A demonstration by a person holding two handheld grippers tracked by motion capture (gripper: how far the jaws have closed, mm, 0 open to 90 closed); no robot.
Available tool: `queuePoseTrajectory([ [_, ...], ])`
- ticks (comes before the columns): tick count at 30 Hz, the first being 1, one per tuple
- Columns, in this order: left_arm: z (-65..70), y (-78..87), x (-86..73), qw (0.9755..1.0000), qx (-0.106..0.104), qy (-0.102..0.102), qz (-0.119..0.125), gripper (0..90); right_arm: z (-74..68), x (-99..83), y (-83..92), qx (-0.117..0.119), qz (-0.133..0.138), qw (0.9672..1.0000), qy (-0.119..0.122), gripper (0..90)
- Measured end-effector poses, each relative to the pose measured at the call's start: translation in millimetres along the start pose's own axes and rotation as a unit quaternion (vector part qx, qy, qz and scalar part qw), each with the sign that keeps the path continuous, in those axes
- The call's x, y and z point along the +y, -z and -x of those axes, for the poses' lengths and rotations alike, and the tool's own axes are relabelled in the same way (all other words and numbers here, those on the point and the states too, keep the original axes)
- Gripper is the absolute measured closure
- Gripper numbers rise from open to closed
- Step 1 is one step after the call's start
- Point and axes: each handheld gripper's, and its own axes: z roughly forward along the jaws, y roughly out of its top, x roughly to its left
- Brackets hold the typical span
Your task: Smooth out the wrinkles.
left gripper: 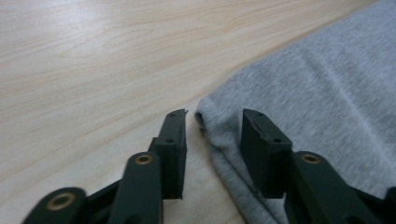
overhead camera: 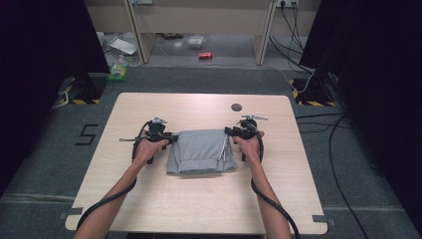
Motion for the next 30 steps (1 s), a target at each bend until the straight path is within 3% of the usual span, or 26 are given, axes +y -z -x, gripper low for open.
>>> queuePoseTrajectory([
  [8,-11.0,18.0,-0.5,0.9989,-0.017,0.037,0.021,47.5,-7.2,9.4,27.2,-0.01,0.017,0.9994,0.028,47.9],
  [12,-6.8,27.3,-3.4,0.999,-0.027,0.032,0.018,44.2,-14.1,5.8,40.4,-0.008,0.011,0.9983,0.057,47.0],
  [18,-1.2,41.0,-12.0,0.9988,-0.039,0.027,0.009,38.4,-20.2,-1.7,49.1,-0.002,0.003,0.9976,0.07,45.6],
  [25,4.8,60.8,-29.1,0.9971,-0.069,0.028,0.017,33.0,-28.4,-11.5,60.7,0.006,-0.001,0.9961,0.089,42.6],
  [30,11.1,71.6,-42.3,0.9965,-0.078,0.019,0.023,31.1,-36.1,-21.7,68.9,0.009,-0.005,0.9945,0.104,39.3],
])
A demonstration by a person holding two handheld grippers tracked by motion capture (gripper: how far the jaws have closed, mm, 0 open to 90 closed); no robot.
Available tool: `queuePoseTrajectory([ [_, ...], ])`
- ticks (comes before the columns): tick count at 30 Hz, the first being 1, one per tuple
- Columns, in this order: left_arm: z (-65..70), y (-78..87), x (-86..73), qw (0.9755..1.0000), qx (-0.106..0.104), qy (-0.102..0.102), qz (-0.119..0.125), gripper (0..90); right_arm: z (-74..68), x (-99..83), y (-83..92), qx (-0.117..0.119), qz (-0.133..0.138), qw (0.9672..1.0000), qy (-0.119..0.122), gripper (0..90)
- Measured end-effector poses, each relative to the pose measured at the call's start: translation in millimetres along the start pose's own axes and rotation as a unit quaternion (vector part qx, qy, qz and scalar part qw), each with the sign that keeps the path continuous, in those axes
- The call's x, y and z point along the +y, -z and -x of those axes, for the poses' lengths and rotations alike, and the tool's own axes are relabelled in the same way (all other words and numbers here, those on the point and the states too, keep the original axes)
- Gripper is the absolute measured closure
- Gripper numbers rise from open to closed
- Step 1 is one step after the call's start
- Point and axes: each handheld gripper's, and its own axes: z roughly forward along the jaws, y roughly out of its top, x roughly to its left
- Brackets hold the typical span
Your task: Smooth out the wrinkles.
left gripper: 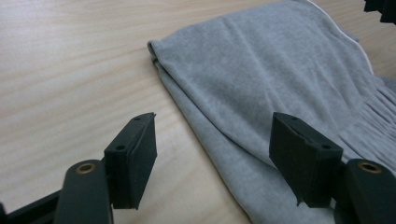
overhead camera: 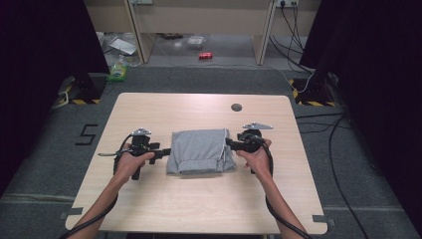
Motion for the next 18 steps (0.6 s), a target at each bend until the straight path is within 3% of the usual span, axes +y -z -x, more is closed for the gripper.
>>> queuePoseTrajectory([
  [18,22.8,22.3,-36.5,0.9993,-0.018,-0.032,-0.004,27.4,-22.7,-21.9,23.5,0.024,-0.001,0.9994,0.023,36.6],
])
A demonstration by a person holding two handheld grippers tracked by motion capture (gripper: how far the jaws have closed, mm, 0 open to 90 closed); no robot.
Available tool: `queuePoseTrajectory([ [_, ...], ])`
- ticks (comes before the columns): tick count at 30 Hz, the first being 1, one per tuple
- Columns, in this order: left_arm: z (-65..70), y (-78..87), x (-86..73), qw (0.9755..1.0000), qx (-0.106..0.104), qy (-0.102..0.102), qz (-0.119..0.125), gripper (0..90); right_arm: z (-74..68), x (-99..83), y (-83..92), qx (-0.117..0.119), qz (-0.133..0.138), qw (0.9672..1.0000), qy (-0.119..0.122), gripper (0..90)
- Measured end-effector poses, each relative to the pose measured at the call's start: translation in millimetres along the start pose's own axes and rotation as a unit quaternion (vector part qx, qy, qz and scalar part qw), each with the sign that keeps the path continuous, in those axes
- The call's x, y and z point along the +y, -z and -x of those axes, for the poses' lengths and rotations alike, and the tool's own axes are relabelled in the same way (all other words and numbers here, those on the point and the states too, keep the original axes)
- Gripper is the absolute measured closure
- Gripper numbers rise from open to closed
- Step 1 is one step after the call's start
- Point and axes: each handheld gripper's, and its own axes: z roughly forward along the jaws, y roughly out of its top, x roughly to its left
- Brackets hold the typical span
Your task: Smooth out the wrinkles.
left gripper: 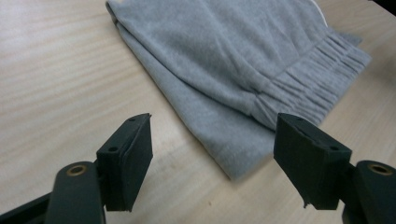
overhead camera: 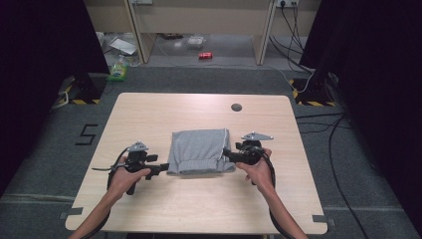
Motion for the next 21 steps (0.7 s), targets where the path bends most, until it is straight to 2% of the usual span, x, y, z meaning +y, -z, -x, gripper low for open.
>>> queuePoseTrajectory([
  [10,11.2,5.9,-16.8,0.9999,-0.008,-0.009,0.0,19.4,-7.8,-18.9,9.9,0.002,-0.013,0.9999,0.003,30.9],
  [12,13.3,6.6,-19.8,0.9999,-0.008,-0.013,0.0,19.4,-9.3,-22.0,11.1,0.002,-0.014,0.9999,0.002,28.3],
  [21,20.9,10.5,-32.1,0.9997,-0.008,-0.024,-0.007,18.5,-17.9,-35.7,17.8,0.007,-0.024,0.9997,0.005,26.8],
])
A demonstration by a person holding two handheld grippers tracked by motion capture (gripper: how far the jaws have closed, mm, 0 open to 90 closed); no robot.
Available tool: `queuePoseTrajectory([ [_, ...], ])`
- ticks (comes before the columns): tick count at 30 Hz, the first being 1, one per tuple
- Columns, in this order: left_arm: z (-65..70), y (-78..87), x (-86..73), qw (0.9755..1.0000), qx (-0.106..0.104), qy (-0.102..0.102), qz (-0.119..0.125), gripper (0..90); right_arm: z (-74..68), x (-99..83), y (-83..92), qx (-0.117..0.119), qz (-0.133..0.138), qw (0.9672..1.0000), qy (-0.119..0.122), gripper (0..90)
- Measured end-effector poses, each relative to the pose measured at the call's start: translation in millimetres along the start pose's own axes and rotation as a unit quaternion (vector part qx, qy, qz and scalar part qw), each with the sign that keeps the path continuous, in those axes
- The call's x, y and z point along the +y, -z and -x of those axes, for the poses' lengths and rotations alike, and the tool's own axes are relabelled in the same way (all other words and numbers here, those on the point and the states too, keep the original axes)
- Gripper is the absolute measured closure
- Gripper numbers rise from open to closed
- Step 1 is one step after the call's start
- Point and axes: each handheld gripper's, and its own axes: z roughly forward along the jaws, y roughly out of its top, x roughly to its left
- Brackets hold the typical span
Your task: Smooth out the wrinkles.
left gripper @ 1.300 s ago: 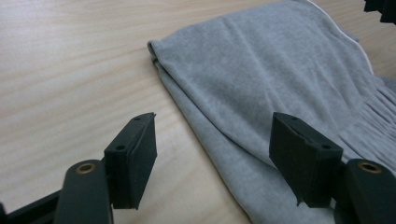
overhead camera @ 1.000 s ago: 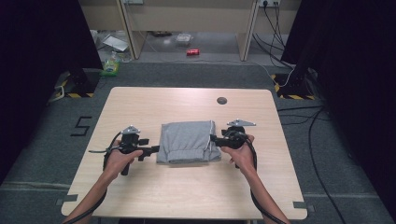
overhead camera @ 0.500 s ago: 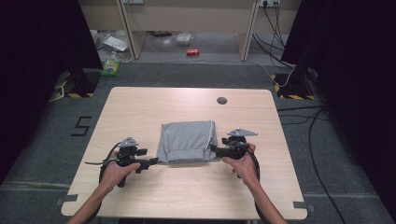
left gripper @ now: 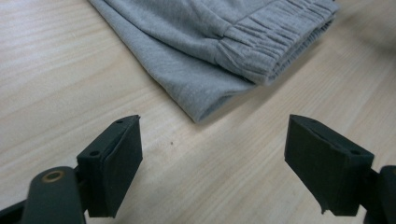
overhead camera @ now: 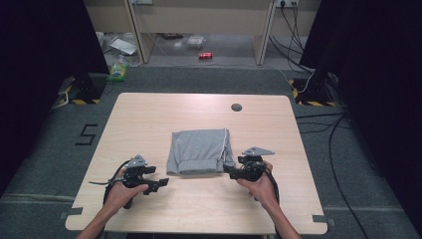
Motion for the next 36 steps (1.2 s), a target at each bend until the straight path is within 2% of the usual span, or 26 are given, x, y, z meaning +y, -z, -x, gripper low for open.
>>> queuePoseTrajectory([
  [5,5.9,2.1,-6.1,1.0,0.0,-0.007,-0.003,18.5,-5.3,-6.8,3.2,0.0,-0.005,0.9999,0.013,26.7],
  [17,21.6,7.3,-22.6,0.9989,0.014,-0.042,-0.016,18.5,-16.9,-26.0,9.8,-0.003,-0.024,0.9993,0.029,24.7],
  [21,24.9,9.9,-26.8,0.9978,0.027,-0.057,-0.019,18.5,-22.1,-33.2,10.4,-0.007,-0.035,0.9983,0.046,22.5],
  [25,27.9,12.5,-30.4,0.9975,0.026,-0.062,-0.021,18.5,-27.3,-40.1,11.4,-0.007,-0.043,0.9977,0.052,21.6],
  [29,32.2,13.3,-33.9,0.9962,0.035,-0.076,-0.026,18.4,-31.1,-46.1,13.5,-0.011,-0.051,0.9966,0.063,21.2],
  [33,37.0,13.6,-37.1,0.9955,0.033,-0.084,-0.031,17.4,-34.5,-50.2,16.0,-0.014,-0.055,0.9963,0.064,20.4],
  [36,39.9,14.4,-39.5,0.994,0.04,-0.096,-0.034,17.3,-36.3,-52.8,18.0,-0.016,-0.056,0.9961,0.066,19.8],
])
